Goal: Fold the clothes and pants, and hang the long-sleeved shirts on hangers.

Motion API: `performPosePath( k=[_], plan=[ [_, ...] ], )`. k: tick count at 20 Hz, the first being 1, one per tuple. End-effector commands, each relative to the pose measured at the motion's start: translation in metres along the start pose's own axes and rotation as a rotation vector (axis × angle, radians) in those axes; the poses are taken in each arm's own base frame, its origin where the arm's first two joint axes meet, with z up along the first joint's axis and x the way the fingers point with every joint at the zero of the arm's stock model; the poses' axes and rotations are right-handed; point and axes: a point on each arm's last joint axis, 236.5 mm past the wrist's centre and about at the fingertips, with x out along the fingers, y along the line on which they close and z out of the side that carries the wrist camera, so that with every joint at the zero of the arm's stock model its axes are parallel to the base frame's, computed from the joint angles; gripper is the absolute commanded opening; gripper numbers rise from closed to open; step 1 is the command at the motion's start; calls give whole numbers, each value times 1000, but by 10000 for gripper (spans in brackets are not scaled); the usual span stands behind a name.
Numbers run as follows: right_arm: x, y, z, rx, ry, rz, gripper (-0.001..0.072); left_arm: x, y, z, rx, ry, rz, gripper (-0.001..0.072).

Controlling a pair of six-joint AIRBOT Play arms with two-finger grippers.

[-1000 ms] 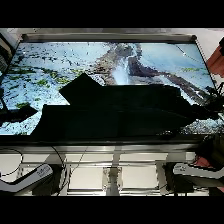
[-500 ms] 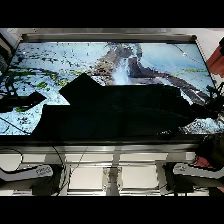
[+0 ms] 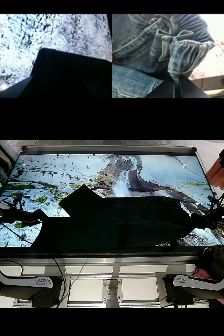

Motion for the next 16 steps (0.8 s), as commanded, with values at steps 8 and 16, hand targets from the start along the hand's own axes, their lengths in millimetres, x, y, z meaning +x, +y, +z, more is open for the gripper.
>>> performPosePath(
  k=[8, 16],
  plan=[
    [0, 0, 1, 2, -5, 1, 22, -1, -2, -29, 93, 126, -21, 406],
    [0, 0, 1, 3, -5, 1, 22, 1, 2, -15, 119, 69, -2, 397]
  ],
)
